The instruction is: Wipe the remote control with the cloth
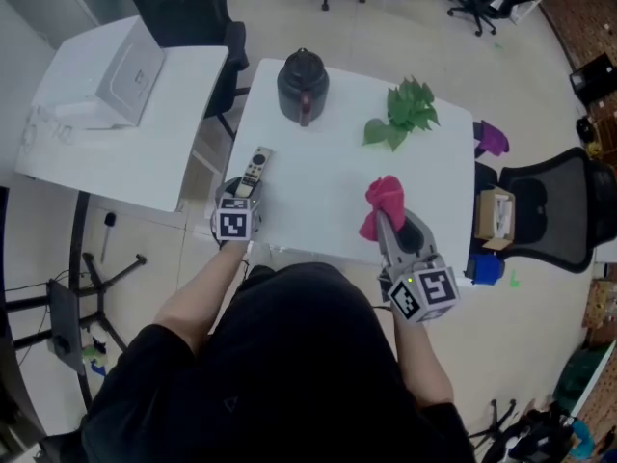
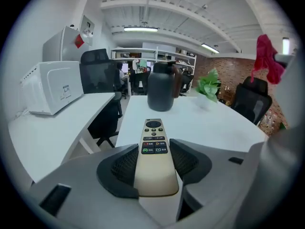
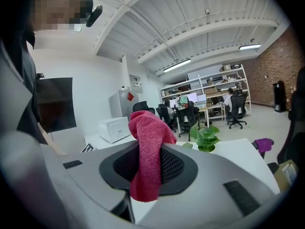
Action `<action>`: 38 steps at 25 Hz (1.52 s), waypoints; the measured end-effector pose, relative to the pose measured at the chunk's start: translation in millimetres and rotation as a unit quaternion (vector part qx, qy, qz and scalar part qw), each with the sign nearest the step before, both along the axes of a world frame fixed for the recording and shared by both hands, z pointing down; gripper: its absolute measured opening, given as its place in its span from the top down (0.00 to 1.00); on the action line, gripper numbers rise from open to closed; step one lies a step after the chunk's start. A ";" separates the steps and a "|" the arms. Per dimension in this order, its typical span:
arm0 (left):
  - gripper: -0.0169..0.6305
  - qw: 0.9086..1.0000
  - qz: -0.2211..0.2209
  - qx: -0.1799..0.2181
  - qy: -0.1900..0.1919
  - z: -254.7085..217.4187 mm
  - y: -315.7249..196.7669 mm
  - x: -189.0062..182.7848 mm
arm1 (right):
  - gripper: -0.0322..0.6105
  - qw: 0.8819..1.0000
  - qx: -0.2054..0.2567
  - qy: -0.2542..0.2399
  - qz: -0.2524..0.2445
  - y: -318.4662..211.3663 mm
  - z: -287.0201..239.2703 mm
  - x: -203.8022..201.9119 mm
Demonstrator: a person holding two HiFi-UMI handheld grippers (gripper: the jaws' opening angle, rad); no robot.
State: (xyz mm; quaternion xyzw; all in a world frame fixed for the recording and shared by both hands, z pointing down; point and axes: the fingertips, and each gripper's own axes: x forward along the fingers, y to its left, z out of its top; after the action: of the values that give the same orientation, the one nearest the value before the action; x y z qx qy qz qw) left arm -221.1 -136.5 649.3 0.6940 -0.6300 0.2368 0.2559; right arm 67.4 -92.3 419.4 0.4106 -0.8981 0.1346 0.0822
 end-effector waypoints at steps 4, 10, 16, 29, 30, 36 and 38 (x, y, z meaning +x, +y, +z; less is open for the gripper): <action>0.65 0.999 -0.014 -0.034 -0.019 27.8 1.7 -5.6 | 0.81 1.000 -0.008 0.004 0.000 1.9 4.1 -1.4; 0.65 0.997 -0.013 -0.073 -0.039 53.8 4.0 -5.8 | 0.81 1.000 -0.013 0.010 -0.002 2.3 4.7 -3.8; 0.65 0.995 -0.014 -0.086 -0.051 67.3 7.2 -8.6 | 0.81 1.000 -0.016 0.014 0.000 3.1 6.0 -2.1; 0.62 0.996 -0.009 -0.067 -0.058 55.8 12.9 -13.6 | 0.81 1.000 -0.022 0.013 0.014 -1.2 14.3 5.0; 0.62 0.997 -0.010 -0.061 -0.055 48.8 14.9 -15.5 | 0.81 0.999 -0.023 0.015 0.016 -2.7 17.6 6.4; 0.62 0.999 0.019 0.004 -0.030 -5.2 19.0 0.7 | 0.80 0.994 -0.054 0.075 0.058 -14.3 65.2 31.2; 0.62 0.998 0.041 0.016 -0.034 -20.4 22.1 12.2 | 0.80 0.989 -0.070 0.108 0.068 -18.7 91.8 40.3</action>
State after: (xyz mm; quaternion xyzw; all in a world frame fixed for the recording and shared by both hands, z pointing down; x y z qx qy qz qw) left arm -208.9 -114.4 628.9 0.7150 -0.6126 0.2606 0.2136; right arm 107.7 -111.0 511.2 0.4760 -0.8424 0.1567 0.1982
